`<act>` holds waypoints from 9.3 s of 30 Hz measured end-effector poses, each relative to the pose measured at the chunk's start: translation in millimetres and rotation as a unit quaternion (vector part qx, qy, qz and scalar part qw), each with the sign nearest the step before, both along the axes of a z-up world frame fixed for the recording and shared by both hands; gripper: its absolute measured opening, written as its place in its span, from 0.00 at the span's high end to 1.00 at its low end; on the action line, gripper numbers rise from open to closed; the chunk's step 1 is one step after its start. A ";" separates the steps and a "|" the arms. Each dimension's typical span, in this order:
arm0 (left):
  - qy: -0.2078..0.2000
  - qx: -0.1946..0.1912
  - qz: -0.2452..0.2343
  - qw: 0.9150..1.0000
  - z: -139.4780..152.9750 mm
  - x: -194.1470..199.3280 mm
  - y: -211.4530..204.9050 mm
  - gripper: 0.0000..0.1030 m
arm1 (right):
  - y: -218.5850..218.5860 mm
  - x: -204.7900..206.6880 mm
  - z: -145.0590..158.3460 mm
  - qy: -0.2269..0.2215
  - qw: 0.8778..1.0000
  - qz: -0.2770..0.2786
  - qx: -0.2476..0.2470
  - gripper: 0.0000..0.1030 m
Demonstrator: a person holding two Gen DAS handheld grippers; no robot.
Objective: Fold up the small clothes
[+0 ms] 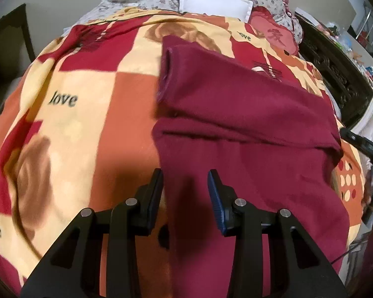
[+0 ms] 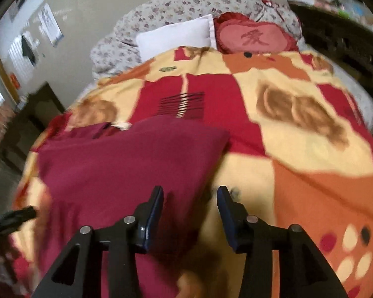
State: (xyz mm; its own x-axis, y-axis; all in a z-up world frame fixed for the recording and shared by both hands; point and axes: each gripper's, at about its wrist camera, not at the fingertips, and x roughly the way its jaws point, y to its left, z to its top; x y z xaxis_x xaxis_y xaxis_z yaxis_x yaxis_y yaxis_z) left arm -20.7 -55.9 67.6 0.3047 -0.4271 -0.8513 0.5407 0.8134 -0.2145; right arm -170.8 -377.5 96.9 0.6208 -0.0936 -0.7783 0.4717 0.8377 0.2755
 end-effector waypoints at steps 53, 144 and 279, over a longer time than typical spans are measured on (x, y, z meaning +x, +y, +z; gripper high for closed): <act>0.109 0.058 0.001 0.992 -49.1 -140.6 68.2 0.60 | 115.8 -180.4 -53.5 0.090 0.988 0.035 0.122 0.55; 0.132 0.070 0.000 0.989 -52.6 -147.6 101.6 0.53 | 186.4 -193.7 -72.3 0.071 0.955 0.170 0.232 0.58; -0.065 0.049 0.044 0.996 4.0 137.1 -133.9 0.30 | 3.3 96.0 6.4 -0.041 0.999 0.031 -0.011 0.55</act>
